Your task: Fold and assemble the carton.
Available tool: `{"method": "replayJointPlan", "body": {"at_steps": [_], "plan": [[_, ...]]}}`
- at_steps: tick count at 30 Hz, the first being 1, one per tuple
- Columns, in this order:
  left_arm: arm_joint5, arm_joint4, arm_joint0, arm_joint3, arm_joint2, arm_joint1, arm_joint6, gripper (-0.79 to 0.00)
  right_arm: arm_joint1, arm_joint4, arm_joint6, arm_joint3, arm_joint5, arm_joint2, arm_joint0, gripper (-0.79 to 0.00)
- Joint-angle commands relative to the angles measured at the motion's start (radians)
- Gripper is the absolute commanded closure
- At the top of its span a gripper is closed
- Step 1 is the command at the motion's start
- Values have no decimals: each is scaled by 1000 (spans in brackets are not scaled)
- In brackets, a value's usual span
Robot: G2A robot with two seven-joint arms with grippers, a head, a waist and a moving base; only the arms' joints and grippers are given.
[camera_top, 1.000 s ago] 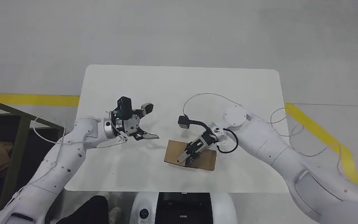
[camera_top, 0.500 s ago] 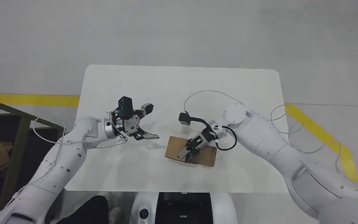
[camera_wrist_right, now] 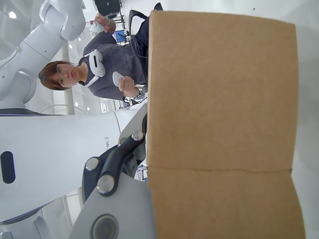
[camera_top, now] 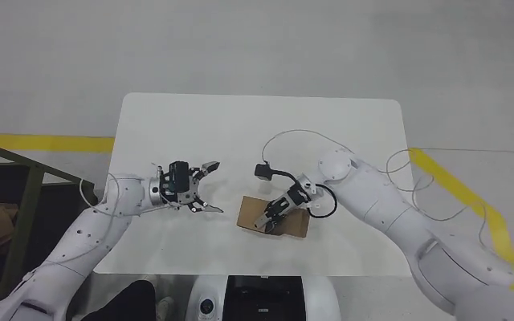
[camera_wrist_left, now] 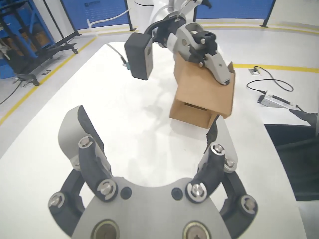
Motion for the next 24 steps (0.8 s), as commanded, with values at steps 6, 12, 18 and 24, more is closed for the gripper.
{"method": "replayJointPlan", "body": {"at_steps": [6,12,18,24], "plan": [[46,21,-28,12,104,-1,42,-785,-26,9,-45,52,-45,-46,17,0],[95,75,-58,28,184,-1,91,-785,-35,41,-75,60,-75,-85,32,0],[111,66,-86,58,206,8,106,-785,-37,47,-67,48,-67,-126,59,0],[111,66,-86,58,206,8,106,-785,-37,47,-67,48,-67,-126,59,-357]]}}
